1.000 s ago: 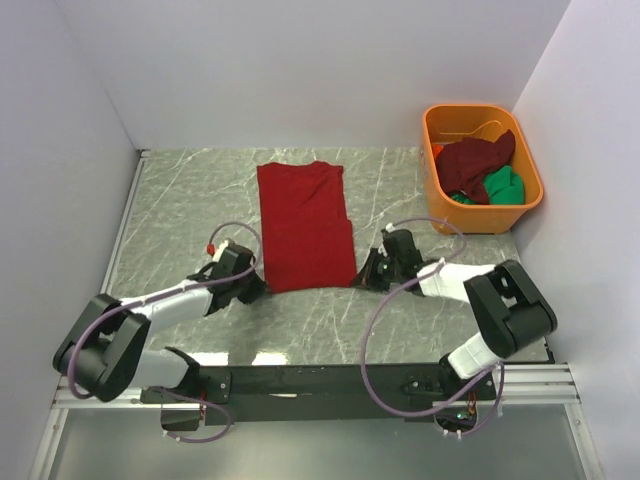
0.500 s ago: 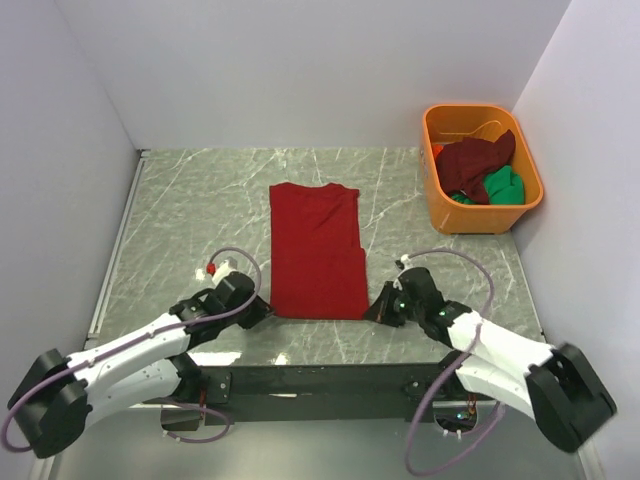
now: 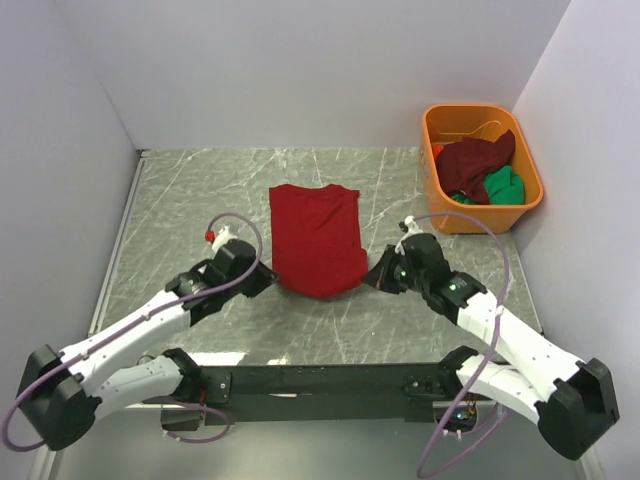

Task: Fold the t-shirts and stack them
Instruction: Fold the tshirt

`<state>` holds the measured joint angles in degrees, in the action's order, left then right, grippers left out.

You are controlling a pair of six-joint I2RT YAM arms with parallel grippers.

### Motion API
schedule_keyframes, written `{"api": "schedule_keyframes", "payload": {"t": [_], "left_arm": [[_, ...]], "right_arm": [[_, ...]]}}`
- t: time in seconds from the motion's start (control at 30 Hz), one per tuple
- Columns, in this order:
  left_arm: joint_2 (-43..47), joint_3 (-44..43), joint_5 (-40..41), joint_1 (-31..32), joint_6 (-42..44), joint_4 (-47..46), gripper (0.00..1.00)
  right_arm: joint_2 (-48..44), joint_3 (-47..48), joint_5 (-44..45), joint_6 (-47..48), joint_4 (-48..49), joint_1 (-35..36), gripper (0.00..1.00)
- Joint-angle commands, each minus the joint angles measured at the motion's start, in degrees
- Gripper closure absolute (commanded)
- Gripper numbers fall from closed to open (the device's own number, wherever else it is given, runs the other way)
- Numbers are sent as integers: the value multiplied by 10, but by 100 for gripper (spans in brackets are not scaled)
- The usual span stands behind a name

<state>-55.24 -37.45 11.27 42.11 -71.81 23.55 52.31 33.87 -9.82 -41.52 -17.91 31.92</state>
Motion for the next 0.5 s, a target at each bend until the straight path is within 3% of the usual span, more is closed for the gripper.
{"api": "schedule_keyframes", "payload": {"t": [0.0,0.17,0.47], "left_arm": [[-37,-45,-30,-43,39,-27,99],[-98,-111,-63,-106,84,-51,100],[-289,-284,-106,-193,139,-63,100]], "right_arm": [[39,53,21,34,-26,-14,100],[112,139,1,67,-21,-49,100],[320,310,-54,90,-3,-109,100]]}}
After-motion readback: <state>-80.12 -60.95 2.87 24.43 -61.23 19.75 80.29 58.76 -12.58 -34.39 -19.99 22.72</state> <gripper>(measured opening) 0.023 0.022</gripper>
